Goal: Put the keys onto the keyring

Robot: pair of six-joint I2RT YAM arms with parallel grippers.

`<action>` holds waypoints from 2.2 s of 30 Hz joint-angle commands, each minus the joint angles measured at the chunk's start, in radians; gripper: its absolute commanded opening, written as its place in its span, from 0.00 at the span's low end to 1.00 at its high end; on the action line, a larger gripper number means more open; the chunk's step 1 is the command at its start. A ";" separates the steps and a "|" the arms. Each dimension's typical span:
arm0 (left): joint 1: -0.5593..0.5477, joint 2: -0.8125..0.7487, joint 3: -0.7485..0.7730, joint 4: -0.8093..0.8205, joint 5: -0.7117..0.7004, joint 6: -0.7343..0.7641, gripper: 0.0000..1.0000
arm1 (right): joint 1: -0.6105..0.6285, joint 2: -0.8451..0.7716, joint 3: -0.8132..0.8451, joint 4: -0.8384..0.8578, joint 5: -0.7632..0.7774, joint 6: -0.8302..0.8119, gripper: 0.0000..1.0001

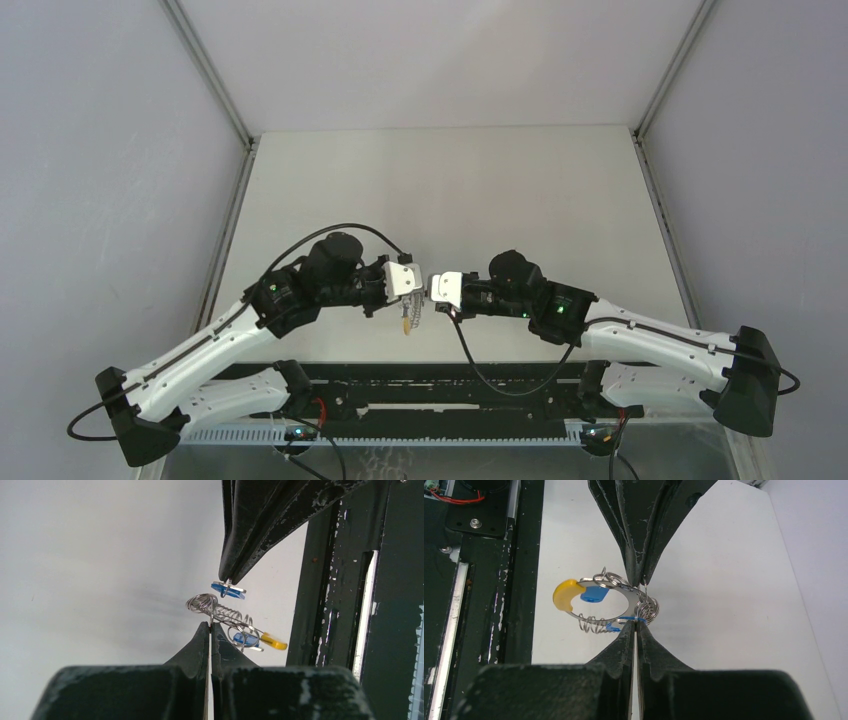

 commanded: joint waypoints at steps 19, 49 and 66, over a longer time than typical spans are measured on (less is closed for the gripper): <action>-0.005 -0.013 -0.034 0.041 0.023 0.033 0.00 | 0.007 0.001 0.052 0.024 0.002 0.040 0.00; -0.005 -0.022 -0.036 0.047 0.029 0.032 0.00 | 0.008 0.053 0.084 -0.022 0.016 0.035 0.00; -0.005 -0.034 -0.038 0.052 0.029 0.032 0.00 | 0.012 0.072 0.099 -0.051 0.043 0.031 0.00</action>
